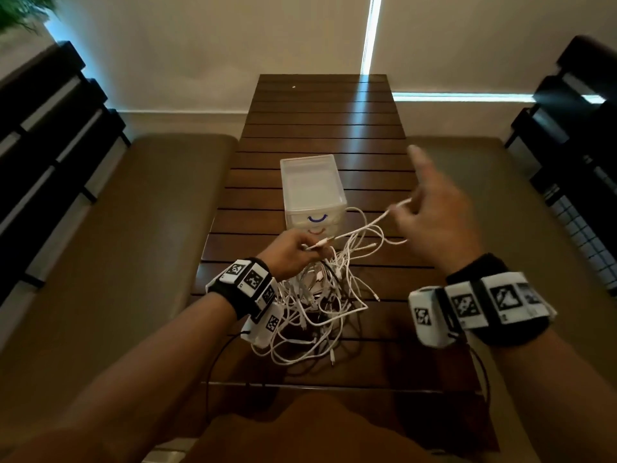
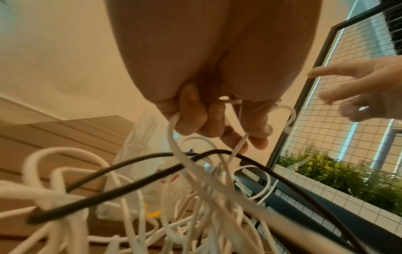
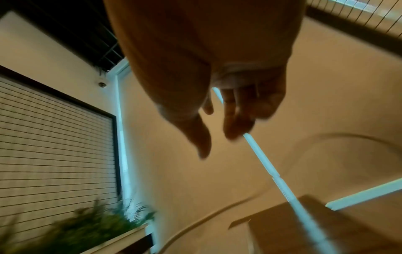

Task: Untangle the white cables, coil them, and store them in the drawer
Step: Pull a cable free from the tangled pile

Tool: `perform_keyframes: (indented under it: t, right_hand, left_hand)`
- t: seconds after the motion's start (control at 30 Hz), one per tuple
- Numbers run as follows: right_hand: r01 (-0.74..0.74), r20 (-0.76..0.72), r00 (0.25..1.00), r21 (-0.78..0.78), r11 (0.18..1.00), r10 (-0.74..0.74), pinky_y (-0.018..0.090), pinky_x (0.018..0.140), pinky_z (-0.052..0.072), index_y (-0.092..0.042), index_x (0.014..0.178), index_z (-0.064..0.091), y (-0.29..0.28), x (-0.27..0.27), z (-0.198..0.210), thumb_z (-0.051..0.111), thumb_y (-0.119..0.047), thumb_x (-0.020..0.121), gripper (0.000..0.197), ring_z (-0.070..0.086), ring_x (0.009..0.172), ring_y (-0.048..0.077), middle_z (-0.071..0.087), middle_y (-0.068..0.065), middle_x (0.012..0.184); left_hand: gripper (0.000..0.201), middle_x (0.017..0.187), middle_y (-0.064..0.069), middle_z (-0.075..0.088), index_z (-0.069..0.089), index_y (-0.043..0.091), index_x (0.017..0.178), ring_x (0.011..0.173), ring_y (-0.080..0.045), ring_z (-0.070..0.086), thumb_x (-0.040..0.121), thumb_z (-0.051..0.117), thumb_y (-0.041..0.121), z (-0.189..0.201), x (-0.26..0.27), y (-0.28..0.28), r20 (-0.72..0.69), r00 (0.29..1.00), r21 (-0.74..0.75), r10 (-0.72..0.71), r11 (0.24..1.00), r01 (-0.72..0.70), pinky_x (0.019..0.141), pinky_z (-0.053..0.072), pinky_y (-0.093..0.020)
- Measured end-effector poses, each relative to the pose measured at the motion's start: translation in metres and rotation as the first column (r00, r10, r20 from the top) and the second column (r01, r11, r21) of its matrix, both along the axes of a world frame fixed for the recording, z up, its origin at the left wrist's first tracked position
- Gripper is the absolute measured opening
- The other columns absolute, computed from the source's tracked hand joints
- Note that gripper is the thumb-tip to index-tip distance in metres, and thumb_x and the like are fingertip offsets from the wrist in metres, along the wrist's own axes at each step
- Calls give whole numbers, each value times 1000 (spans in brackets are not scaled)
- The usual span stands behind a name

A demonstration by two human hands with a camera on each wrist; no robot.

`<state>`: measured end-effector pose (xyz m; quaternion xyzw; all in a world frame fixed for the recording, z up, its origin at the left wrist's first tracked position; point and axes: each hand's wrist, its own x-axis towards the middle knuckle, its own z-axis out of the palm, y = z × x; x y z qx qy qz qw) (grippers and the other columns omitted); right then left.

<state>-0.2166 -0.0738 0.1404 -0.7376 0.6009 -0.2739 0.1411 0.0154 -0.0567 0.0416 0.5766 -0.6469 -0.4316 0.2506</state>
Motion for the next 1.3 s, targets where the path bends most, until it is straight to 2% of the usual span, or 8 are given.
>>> perform_keyframes:
  t: [0.1, 0.17, 0.3, 0.47, 0.7, 0.87, 1.13, 1.3]
  right_hand:
    - [-290, -91, 941, 278, 916, 326, 31, 89, 46, -32, 146, 33, 9, 24, -25, 64, -29, 90, 64, 54, 102, 15, 42, -2, 135]
    - [-335, -123, 909, 354, 873, 398, 33, 79, 48, -25, 117, 63, 7, 30, -38, 56, -33, 95, 24, 61, 94, 18, 62, -2, 107]
    - [-319, 10, 947, 137, 938, 321, 34, 61, 47, -23, 87, 71, 1, 24, -45, 52, -37, 96, 25, 59, 65, 14, 64, -6, 69]
    - [-160, 227, 958, -81, 984, 174, 39, 65, 53, -29, 90, 72, -10, 15, -39, 51, -40, 94, 24, 63, 69, 16, 67, -8, 70]
    - [-273, -249, 923, 117, 955, 294, 41, 112, 29, -28, 142, 42, 8, 23, -38, 62, -31, 91, 55, 42, 132, 20, 51, 0, 138]
    - [-306, -271, 901, 161, 938, 340, 29, 68, 37, -29, 102, 66, 6, 35, -44, 45, -37, 99, 23, 60, 82, 19, 66, -2, 92]
    - [-194, 265, 933, -201, 960, 244, 36, 58, 48, -23, 86, 66, -6, 20, -38, 51, -19, 96, 19, 55, 63, 8, 57, -20, 68]
    - [-47, -138, 990, -176, 983, 22, 49, 102, 40, -12, 129, 53, 0, 16, -33, 49, -2, 85, 46, 50, 118, 28, 53, 9, 128]
  left_hand:
    - [15, 78, 8, 72, 76, 16, 90, 73, -13, 65, 92, 64, 24, 15, -10, -1, -48, 996, -75, -77, 994, 74, 70, 55, -34]
    - [13, 67, 13, 67, 74, 10, 90, 61, -1, 56, 92, 62, 15, 24, -14, 1, -102, 990, -107, -101, 990, 90, 60, 45, -17]
    - [10, 81, 0, 65, 70, 12, 88, 72, -4, 58, 92, 62, 14, 18, -7, 6, -69, 987, 10, -146, 989, 147, 71, 47, -19]
    - [13, 88, 8, 67, 67, 26, 87, 87, -9, 63, 95, 57, 23, -10, 1, 8, 34, 995, 96, -94, 991, 91, 86, 49, -28]
    - [21, 96, -5, 71, 72, 10, 94, 87, -9, 63, 97, 54, 20, 13, -8, 1, 65, 990, 29, -127, 992, 125, 79, 48, -22]
    - [19, 85, -9, 63, 65, 11, 98, 64, -12, 54, 99, 51, 23, 12, -19, -2, -67, 993, 25, -97, 995, 99, 61, 48, -31]
    - [15, 96, -11, 69, 69, 9, 88, 95, -24, 64, 95, 57, 16, -7, -19, 1, -14, 999, 0, -50, 999, 50, 94, 50, -39]
    - [28, 87, 4, 68, 68, 30, 83, 82, -19, 65, 96, 52, 11, 11, -16, -1, 5, 1000, -35, -20, 999, 21, 77, 55, -34]
